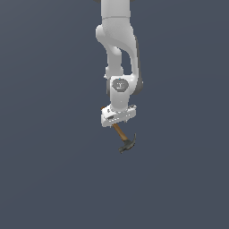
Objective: Pick up the object and move it to a goal position.
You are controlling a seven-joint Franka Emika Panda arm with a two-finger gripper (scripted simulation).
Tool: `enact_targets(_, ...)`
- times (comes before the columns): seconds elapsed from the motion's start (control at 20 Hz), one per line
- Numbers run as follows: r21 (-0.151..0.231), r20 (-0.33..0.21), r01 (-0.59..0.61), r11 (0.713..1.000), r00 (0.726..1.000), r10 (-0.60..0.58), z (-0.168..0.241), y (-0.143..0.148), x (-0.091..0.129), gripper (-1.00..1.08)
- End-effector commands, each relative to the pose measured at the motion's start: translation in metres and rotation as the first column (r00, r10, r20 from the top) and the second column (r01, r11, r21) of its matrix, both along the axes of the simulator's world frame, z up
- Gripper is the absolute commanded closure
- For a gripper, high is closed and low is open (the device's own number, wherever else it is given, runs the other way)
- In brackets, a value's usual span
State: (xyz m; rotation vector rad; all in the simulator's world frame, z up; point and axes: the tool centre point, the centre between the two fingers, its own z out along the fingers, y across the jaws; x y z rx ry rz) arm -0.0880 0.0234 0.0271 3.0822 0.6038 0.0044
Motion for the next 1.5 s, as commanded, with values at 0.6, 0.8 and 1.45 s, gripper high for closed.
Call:
enact_targets(0.6,0.0,-0.003,-0.002,1.0,1.0,0.002,-0.01,0.001,-0.001,1.08)
enact_targets(0.8,-0.001,0.002,0.002,1.0,1.0,-0.002,-0.008,-0.003,0.001,1.08)
enact_targets(1.45,0.0,0.0,0.001,1.0,1.0,-0.001,0.027,-0.073,0.011,1.08)
